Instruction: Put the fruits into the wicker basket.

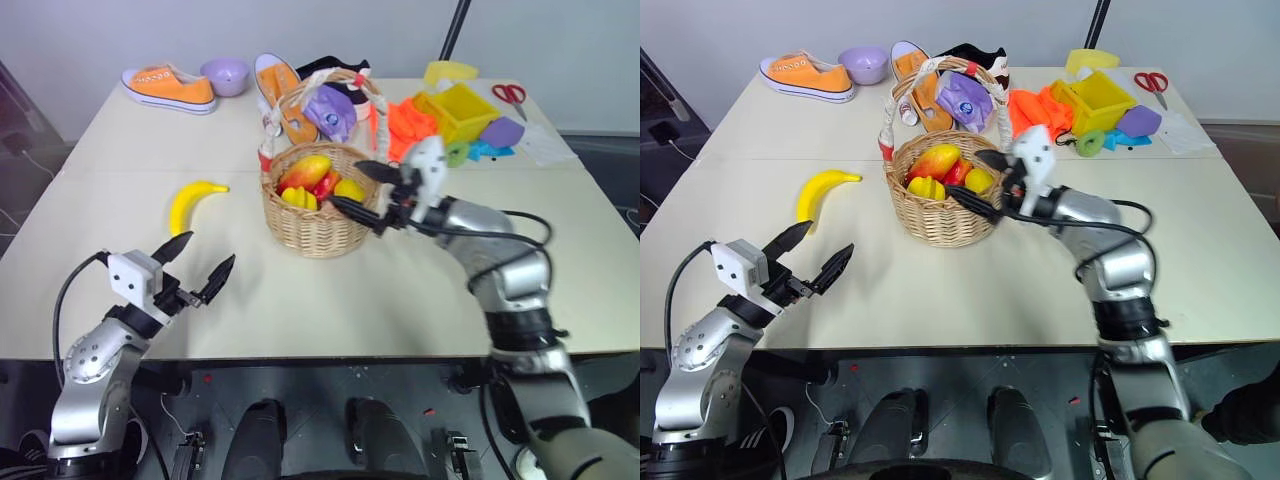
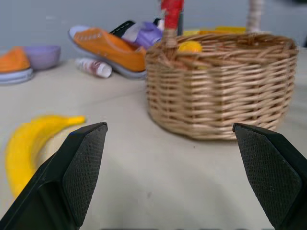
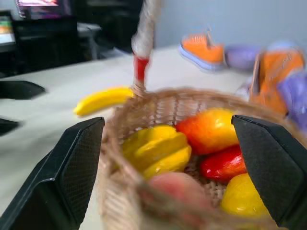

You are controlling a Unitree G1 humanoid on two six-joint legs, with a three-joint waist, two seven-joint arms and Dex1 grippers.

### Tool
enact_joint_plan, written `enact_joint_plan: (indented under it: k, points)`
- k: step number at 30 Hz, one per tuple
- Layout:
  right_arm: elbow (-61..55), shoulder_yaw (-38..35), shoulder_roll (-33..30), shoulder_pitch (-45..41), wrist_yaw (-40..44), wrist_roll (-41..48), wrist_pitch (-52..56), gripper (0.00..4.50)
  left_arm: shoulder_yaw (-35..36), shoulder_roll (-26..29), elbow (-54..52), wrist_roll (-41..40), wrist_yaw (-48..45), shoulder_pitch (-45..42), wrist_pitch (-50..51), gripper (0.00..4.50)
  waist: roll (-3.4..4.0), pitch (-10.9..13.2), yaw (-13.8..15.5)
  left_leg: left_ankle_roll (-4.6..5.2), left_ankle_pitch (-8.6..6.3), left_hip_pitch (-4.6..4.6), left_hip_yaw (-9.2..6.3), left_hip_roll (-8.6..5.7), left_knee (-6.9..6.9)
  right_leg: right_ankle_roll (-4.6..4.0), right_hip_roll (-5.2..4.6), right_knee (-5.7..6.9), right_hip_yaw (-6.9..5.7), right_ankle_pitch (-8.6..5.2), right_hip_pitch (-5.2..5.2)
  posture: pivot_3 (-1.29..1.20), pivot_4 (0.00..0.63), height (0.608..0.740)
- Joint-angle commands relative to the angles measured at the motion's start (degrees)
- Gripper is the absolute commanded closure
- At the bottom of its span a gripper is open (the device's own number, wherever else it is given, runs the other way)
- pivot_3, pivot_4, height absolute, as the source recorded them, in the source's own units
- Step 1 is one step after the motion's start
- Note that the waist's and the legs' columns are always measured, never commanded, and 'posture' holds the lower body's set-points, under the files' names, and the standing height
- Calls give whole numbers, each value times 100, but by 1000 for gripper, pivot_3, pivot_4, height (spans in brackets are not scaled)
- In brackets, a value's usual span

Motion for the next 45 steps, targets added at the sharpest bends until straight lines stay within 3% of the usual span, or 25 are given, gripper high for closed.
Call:
enact_joint_plan:
  k: [1,8,13,16,24,29,34,45]
  points:
    - [-1070,-271,-189,842,268,410,-168,85,446,-58,-95,357,599,-19,-238,0,-3,-2,-5,0,0,3,-1,1,0,0,2,1,-1,0,2,0,150,740]
    - [-1359,-214,-217,2593,229,-445,-1742,85,752,-282,302,1039,1932,-259,87,0,-3,-2,-30,0,0,14,6,4,9,-1,9,2,4,-1,9,0,150,740]
    - [-1055,-172,-92,2726,21,-679,-2196,85,784,-260,422,1248,2307,-412,392,0,-11,-4,-27,-2,0,23,6,4,22,-9,8,3,5,5,22,0,150,740]
    - [-1015,-69,-93,2642,5,-700,-2254,85,823,-223,478,984,2318,-728,731,0,-12,-5,9,-2,0,22,4,4,19,-9,9,1,2,4,21,0,150,740]
    - [-845,279,-143,2228,168,-765,-2313,85,706,591,1285,698,2433,-2419,3139,0,-16,-6,-9,-2,1,22,1,3,18,-6,13,2,1,5,23,0,150,740]
    - [-815,273,-312,2284,488,-609,-2416,85,302,1014,2001,538,1785,-3291,4008,0,-19,-5,5,-2,1,21,-4,4,13,10,21,6,-1,10,22,0,150,740]
    - [-971,233,-352,2367,483,-500,-2355,85,327,1007,3174,422,1473,-4209,4116,0,-22,-4,3,-2,1,20,-7,3,14,10,21,4,-5,10,23,0,150,740]
    - [-1213,317,-375,2348,162,-623,-2058,85,-224,1025,4621,978,1141,-4594,3602,0,-23,-5,14,-2,1,20,-6,4,13,15,22,9,-5,13,20,0,150,740]
